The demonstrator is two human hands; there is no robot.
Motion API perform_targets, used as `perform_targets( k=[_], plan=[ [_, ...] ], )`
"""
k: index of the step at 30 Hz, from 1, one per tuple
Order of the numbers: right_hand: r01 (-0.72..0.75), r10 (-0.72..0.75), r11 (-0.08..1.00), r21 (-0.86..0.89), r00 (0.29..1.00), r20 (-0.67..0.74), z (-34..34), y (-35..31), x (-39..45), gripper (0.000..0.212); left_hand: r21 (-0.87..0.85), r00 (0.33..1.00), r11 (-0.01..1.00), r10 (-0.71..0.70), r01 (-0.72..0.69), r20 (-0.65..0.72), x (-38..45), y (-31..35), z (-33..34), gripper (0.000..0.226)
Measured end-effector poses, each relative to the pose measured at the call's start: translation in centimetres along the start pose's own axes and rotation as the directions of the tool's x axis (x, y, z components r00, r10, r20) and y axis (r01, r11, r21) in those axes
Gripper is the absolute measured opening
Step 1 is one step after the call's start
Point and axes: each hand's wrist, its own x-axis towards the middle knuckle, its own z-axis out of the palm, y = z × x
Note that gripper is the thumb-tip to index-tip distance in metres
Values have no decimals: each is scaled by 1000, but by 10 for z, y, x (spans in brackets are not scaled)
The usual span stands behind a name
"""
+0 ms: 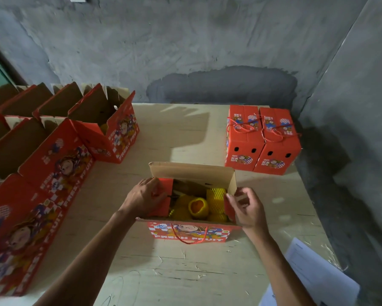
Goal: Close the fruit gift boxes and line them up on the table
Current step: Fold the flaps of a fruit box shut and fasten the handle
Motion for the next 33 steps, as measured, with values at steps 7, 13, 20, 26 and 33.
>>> perform_targets(
  k=[7,13,20,26,33],
  plan=[
    [246,-288,919,-307,952,-102,11,-7,15,24,-44,991,993,110,-107,78,9,-1,6,65],
    [308,-278,897,-317,951,138,9,-12,9,30,-55,995,995,84,-81,48,3,-4,13,54],
    [217,-215,913,-345,976,44,22,-21,23,48,-21,999,999,40,-40,-13,9,2,5,41],
    [195,-226,932,-306,971,-71,28,-18,22,94,-53,989,999,-4,-4,-146,-2,6,15,18],
    [185,-258,896,-404,957,-133,30,-25,10,49,-185,949,956,-261,229,-179,-3,21,17,29]
  ],
)
